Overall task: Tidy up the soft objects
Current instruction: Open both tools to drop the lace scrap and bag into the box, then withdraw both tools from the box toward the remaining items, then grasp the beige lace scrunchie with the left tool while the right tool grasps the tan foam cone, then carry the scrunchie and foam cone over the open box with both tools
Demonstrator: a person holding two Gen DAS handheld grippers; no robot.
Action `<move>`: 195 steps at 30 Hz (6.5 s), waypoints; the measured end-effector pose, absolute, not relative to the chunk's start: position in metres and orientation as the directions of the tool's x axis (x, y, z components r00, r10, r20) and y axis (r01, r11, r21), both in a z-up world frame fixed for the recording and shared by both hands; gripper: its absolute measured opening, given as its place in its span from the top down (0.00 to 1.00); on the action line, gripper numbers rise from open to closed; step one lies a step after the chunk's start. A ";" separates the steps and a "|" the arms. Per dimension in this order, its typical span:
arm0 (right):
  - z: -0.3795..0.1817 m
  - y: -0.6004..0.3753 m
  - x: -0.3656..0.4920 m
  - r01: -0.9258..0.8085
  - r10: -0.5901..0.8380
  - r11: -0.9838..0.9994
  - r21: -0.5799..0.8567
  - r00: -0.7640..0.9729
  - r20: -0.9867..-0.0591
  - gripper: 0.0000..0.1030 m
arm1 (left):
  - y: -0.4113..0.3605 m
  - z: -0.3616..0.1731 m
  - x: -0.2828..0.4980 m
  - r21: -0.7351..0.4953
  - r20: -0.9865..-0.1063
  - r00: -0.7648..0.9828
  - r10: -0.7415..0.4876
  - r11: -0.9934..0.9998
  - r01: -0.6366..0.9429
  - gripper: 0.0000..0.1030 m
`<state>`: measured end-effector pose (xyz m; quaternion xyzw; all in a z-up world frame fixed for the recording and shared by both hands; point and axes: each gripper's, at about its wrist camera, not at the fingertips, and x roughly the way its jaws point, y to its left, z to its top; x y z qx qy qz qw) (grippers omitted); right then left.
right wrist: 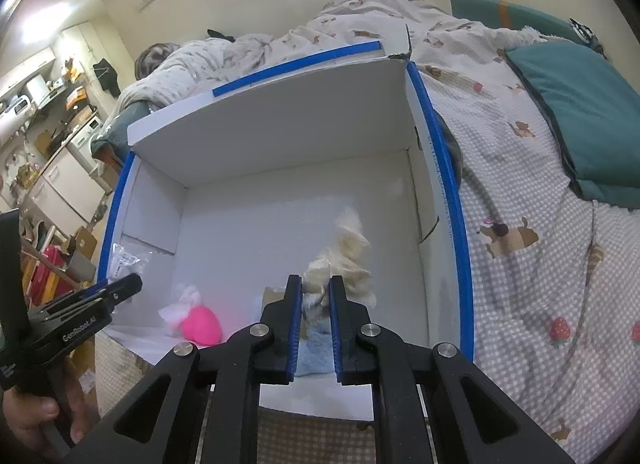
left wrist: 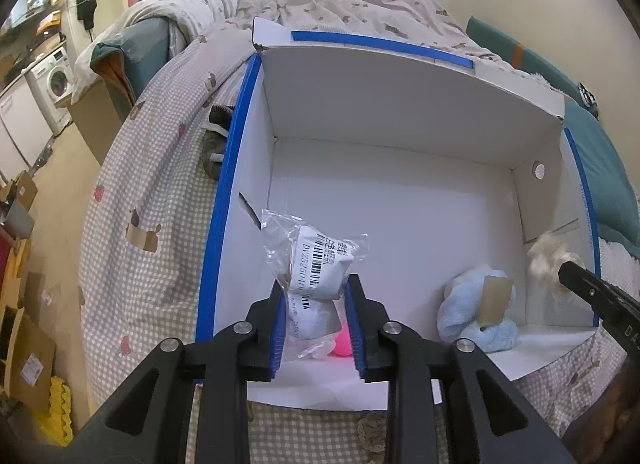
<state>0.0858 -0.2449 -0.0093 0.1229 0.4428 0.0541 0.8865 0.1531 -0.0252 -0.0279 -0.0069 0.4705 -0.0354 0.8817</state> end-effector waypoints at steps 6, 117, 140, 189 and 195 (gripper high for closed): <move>-0.010 -0.248 0.087 0.026 0.212 0.959 0.284 0.600 -0.771 0.68 | -0.026 -0.025 0.151 -0.038 -0.819 0.569 -0.066 0.997 0.061 0.58; -0.102 -0.120 0.054 -0.197 0.177 0.973 0.117 0.325 -0.929 0.46 | 0.018 -0.075 0.072 -0.077 -0.938 0.344 -0.027 0.988 -0.133 0.87; -0.108 -0.094 0.072 -0.306 0.181 0.949 0.071 0.348 -0.920 0.94 | 0.001 -0.089 0.072 0.004 -0.941 0.337 0.044 0.993 -0.116 0.87; 0.016 -0.188 0.047 -0.186 0.323 0.946 0.265 0.579 -0.749 0.95 | -0.023 0.035 0.085 -0.031 -0.760 0.649 -0.042 0.999 0.027 0.87; 0.017 -0.194 0.076 -0.175 0.335 0.941 0.288 0.585 -0.739 0.95 | -0.029 0.044 0.122 0.001 -0.752 0.658 -0.039 0.998 0.061 0.87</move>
